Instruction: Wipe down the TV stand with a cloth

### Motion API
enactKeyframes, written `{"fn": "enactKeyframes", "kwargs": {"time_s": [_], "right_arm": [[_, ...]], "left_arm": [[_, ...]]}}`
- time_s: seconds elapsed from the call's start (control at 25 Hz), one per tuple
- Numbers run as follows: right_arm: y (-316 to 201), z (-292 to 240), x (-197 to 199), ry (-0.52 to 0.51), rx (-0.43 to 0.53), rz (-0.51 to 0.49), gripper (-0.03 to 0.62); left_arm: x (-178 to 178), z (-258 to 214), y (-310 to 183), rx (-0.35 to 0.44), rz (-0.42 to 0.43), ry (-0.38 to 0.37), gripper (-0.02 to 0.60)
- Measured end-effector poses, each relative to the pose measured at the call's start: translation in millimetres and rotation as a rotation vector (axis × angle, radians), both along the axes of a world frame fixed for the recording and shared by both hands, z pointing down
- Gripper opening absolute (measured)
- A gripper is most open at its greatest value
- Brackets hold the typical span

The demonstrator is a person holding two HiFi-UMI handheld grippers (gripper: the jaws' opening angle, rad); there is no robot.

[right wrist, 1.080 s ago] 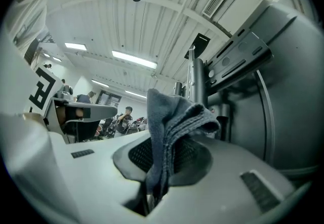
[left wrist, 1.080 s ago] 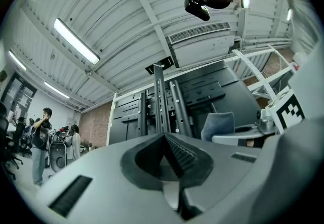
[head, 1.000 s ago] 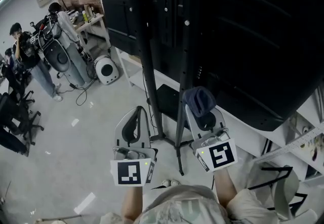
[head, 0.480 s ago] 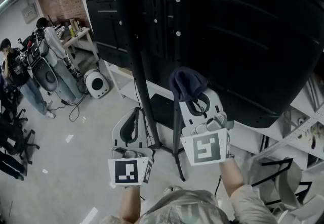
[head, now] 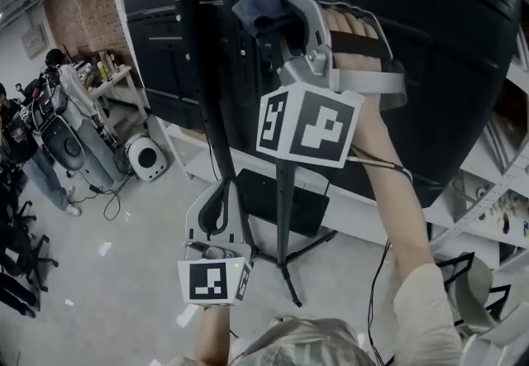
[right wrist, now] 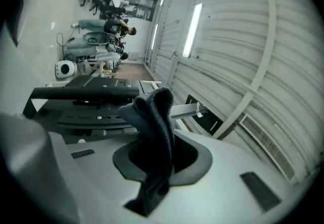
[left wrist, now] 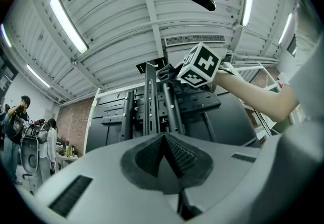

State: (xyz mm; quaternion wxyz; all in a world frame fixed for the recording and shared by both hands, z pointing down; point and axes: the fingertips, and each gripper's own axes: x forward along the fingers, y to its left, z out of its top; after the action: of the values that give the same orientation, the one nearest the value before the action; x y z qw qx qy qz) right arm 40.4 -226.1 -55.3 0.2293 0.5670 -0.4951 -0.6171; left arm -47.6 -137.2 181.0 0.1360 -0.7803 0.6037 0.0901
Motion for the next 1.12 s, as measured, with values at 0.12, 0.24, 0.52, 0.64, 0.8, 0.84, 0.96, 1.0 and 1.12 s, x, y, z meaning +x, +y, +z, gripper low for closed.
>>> {"fn": "enactKeyframes", "kwargs": {"time_s": [0.12,0.24,0.52,0.64,0.8,0.84,0.96,1.0,1.12], "right_arm": [[-12.0,-8.3,-0.8,0.028,0.019,0.075,0.057],[-24.7,-3.4,-0.1,0.051,0.011,0.126,0.057],[-30.2,10.5,-2.6,0.076,-0.006,0.158,0.057],[-29.7,19.5,-9.0,0.08,-0.033,0.13,0.057],[-32.2,33.4,-4.8,0.102,-0.079,0.14,0.055],[-32.3,35.5,-4.7,0.109,-0.079,0.145,0.057],[-30.8,41.0,-5.1,0.108,-0.088,0.144,0.057],[-30.1,43.7,-5.2,0.105,-0.097,0.141,0.057],[-30.0,58.4,-6.8,0.115,-0.137,0.128,0.057]], "left_arm": [[-4.0,2.8,-1.7,-0.006,0.004,0.012,0.014],[-6.0,4.3,-3.8,-0.01,0.007,0.018,0.014],[-4.8,9.5,-6.2,-0.027,0.019,0.016,0.014],[-4.5,14.2,-6.5,-0.038,0.018,0.016,0.014],[0.0,17.7,-7.8,-0.047,0.027,0.012,0.014],[0.0,17.8,-7.6,-0.049,0.026,0.011,0.014],[-1.4,19.9,-5.5,-0.055,0.022,0.011,0.014],[-1.7,21.1,-4.8,-0.057,0.021,0.011,0.014],[-2.0,24.3,-3.2,-0.061,0.019,0.013,0.014]]}}
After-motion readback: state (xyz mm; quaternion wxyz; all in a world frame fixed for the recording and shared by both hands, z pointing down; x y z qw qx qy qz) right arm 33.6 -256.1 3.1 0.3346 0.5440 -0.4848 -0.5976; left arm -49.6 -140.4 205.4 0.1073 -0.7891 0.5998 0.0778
